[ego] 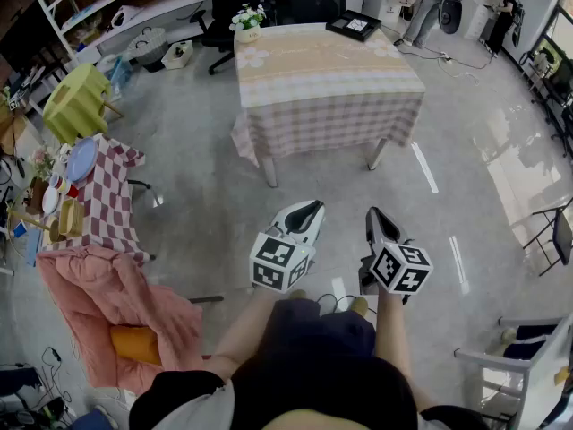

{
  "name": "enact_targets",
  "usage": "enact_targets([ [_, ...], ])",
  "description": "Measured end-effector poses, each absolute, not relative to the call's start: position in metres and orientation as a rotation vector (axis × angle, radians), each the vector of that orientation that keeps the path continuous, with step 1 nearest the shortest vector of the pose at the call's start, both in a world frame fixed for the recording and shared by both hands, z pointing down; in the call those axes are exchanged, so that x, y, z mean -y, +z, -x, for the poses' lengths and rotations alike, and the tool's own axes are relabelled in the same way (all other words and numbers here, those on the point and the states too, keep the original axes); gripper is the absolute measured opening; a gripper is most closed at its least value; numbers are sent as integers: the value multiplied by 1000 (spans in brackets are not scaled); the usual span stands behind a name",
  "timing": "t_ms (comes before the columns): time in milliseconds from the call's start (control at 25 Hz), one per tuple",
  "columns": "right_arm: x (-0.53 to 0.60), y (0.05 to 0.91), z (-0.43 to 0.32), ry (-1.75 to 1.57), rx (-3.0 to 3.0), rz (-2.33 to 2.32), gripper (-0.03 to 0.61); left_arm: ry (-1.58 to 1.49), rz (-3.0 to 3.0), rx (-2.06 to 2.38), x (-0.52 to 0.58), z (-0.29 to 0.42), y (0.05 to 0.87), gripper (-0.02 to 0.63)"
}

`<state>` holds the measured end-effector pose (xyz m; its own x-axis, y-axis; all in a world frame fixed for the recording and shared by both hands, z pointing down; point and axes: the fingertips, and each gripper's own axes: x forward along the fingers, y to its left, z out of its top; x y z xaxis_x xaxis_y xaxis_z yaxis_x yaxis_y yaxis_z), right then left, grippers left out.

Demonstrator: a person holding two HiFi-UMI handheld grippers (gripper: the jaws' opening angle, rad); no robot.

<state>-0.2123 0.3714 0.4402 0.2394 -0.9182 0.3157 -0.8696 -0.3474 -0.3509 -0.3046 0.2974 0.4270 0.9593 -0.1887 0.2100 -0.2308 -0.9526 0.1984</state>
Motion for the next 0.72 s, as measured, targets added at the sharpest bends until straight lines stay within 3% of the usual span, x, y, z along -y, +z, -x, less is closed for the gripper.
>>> enact_targets([
  [720,-348,432,211,-666,-1692,2314,5,308,-2900,294,-280,301,431,32],
])
